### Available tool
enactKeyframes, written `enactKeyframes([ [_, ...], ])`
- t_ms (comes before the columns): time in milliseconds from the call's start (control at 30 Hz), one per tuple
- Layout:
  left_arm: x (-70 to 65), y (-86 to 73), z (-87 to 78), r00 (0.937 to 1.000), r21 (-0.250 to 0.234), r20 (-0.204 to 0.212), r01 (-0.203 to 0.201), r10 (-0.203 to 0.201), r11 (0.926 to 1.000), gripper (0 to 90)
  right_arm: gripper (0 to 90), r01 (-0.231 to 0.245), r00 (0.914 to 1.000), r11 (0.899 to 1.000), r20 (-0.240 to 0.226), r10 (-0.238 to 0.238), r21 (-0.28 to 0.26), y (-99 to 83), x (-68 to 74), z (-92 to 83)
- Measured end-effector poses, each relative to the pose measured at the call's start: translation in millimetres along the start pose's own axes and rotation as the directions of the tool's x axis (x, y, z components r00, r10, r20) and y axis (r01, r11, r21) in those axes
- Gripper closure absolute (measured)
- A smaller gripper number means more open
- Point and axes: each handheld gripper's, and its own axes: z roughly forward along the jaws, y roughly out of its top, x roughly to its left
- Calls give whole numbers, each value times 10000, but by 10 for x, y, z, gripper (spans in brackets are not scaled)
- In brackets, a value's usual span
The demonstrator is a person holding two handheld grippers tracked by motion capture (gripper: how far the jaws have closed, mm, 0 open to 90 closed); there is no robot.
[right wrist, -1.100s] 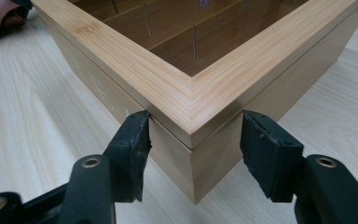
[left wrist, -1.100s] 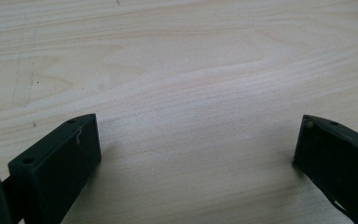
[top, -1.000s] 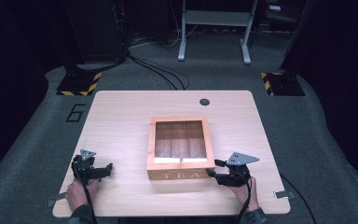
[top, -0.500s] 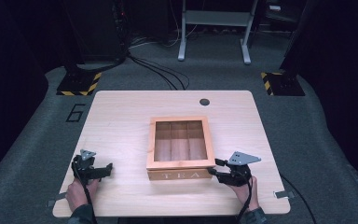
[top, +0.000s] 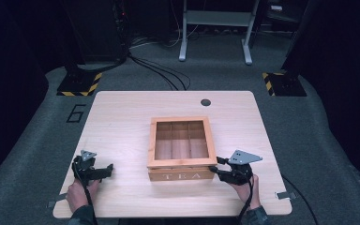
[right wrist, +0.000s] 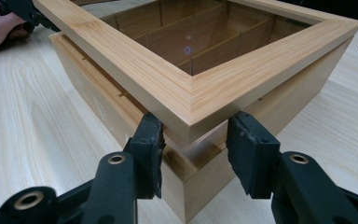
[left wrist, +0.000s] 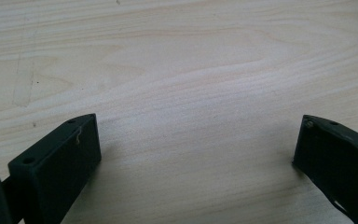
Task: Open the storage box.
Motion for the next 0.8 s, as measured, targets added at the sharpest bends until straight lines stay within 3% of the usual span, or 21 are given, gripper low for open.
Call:
enactKeyframes([
  [233, 0, -1, 1, 10000, -15, -2, 4, -4, 10000, 3, 583, 435, 9984, 9990, 378, -431, -98, 75, 0, -30],
  [500, 0, 0, 1, 10000, -16, -4, 3, -3, 10000, 3, 444, 738, 9930, 9973, 932, -729, -61, 179, -26, -57],
  [800, -1, -1, 1, 10000, -16, -1, 6, -6, 10000, 3, 375, 1117, 9867, 9936, 1209, -1090, -160, 325, -60, -74],
])
